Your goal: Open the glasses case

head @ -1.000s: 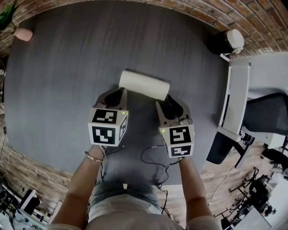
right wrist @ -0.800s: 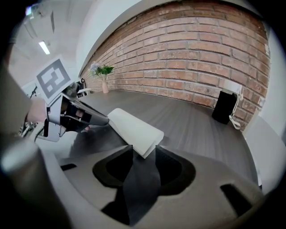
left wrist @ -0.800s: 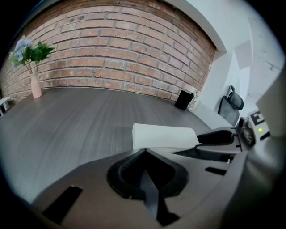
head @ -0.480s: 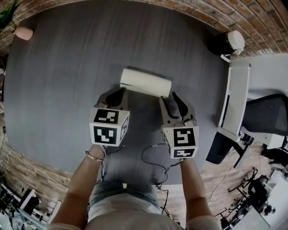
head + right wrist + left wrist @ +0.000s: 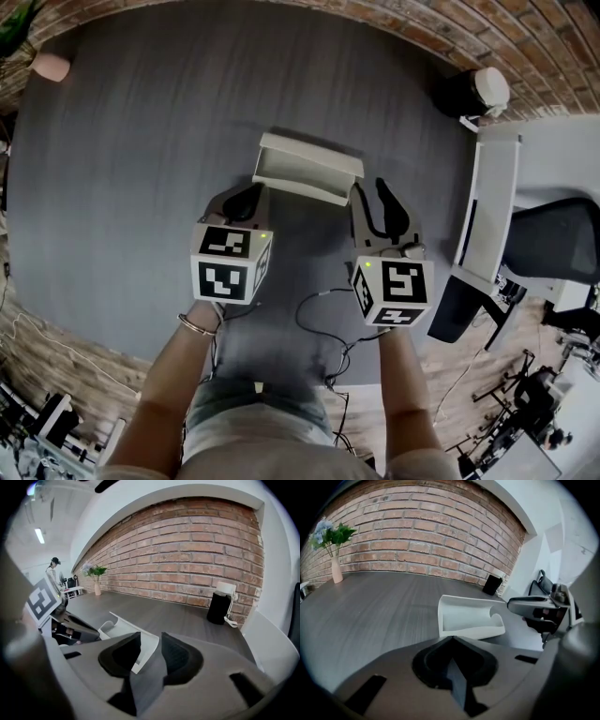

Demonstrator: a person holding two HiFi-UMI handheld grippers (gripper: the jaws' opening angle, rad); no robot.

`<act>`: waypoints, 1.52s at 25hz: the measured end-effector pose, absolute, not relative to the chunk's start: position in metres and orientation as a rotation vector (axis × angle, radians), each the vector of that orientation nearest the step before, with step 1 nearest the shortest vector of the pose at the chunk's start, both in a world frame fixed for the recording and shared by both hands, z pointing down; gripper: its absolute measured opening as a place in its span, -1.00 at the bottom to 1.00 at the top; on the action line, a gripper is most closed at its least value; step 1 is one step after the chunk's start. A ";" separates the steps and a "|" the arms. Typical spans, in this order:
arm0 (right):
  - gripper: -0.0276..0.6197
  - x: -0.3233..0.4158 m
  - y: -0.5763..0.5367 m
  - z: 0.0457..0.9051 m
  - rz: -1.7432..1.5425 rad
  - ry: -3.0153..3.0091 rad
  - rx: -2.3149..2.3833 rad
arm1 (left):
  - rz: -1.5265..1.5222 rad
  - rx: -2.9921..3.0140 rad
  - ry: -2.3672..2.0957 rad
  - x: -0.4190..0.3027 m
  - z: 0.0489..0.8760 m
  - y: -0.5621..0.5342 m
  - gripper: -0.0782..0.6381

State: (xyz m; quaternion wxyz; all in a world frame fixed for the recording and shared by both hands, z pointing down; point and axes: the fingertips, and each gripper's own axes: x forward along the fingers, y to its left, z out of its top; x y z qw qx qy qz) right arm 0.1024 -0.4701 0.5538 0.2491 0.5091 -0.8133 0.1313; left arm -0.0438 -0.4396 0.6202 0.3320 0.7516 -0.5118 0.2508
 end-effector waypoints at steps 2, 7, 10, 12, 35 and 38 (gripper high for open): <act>-0.48 0.102 -0.469 0.554 0.361 -2.212 1.392 | 0.652 1.962 -1.337 -0.045 0.621 -0.439 -0.79; -0.48 0.101 -0.465 0.551 0.365 -2.210 1.399 | 0.645 1.954 -1.341 -0.046 0.620 -0.439 -0.79; -0.49 0.102 -0.464 0.548 0.370 -2.210 1.410 | 0.638 1.950 -1.345 -0.046 0.620 -0.439 -0.79; -0.49 0.103 -0.463 0.546 0.373 -2.210 1.420 | 0.630 1.949 -1.348 -0.046 0.619 -0.440 -0.79; -0.74 0.132 -0.407 0.474 0.369 -2.189 1.633 | 0.491 1.949 -1.490 -0.073 0.534 -0.399 -0.79; -0.80 0.136 -0.394 0.454 0.366 -2.196 1.687 | 0.454 1.968 -1.534 -0.080 0.503 -0.390 -0.79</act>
